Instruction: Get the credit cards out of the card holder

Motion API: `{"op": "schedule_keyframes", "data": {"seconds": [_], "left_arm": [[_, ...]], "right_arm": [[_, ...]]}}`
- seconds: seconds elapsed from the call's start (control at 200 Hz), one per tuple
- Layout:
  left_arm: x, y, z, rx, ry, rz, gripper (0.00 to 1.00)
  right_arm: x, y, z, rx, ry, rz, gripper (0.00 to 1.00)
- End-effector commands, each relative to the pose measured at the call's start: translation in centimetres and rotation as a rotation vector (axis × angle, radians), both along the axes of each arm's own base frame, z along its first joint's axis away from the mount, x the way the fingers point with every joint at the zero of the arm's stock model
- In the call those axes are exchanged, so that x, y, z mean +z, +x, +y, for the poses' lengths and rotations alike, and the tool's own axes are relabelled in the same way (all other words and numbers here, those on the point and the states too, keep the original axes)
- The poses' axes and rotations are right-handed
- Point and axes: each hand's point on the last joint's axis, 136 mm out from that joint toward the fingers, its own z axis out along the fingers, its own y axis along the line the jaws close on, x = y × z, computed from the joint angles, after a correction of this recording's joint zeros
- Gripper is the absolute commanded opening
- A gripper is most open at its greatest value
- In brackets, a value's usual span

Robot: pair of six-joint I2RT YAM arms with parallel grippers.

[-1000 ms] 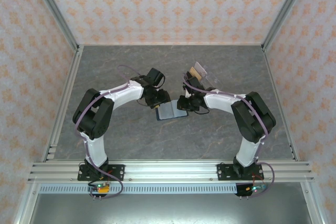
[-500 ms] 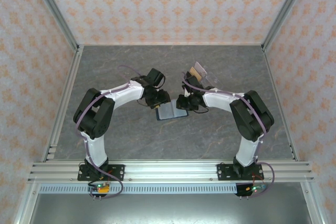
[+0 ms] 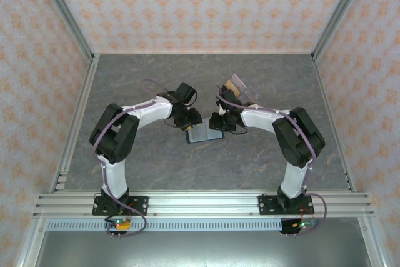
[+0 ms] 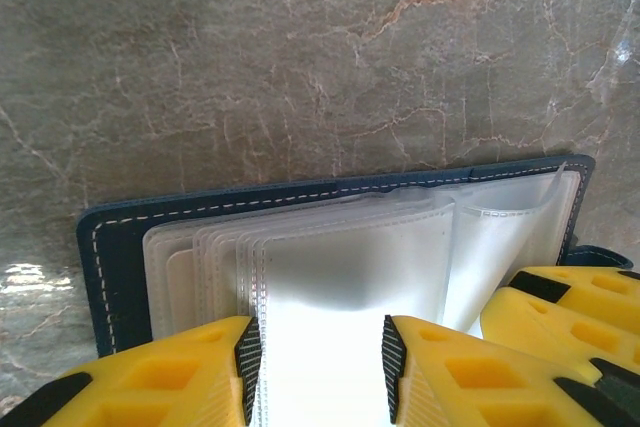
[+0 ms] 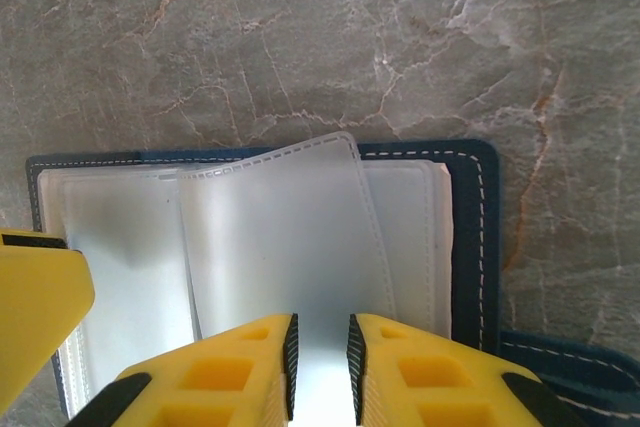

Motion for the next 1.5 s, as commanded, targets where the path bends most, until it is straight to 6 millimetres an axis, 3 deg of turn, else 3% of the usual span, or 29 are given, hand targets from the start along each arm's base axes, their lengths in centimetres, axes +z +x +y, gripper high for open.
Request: {"op": "schedule_keyframes", "data": {"seconds": [0.0, 0.375, 0.626, 0.786, 0.906, 1.296, 1.496], "left_arm": [[-0.7, -0.2, -0.8, -0.015, -0.017, 0.023, 0.4], [-0.4, -0.1, -2.3, -0.035, -0.091, 0.025, 0.37], [-0.6, -0.1, -2.4, -0.032, -0.101, 0.026, 0.33], [-0.2, 0.1, -3.1, -0.033, -0.142, 0.024, 0.35], [-0.1, 0.2, -3.3, -0.033, -0.152, 0.02, 0.35], [0.3, 0.5, -4.1, -0.034, -0.199, 0.02, 0.31], [0.7, 0.6, -4.9, -0.04, -0.216, 0.017, 0.32]], "right_arm": [[-1.5, -0.5, -0.9, -0.014, -0.053, 0.05, 0.24], [-1.3, -0.6, -0.7, -0.012, -0.038, 0.051, 0.24], [0.8, -0.4, -0.3, 0.002, 0.02, -0.017, 0.24], [-0.1, -0.5, -0.3, -0.001, 0.004, 0.016, 0.24], [0.3, -0.5, -0.2, 0.0, 0.018, 0.005, 0.24], [1.0, -0.1, -1.0, -0.037, 0.022, -0.03, 0.24], [2.6, 0.6, -2.2, -0.095, 0.034, -0.11, 0.25]]}}
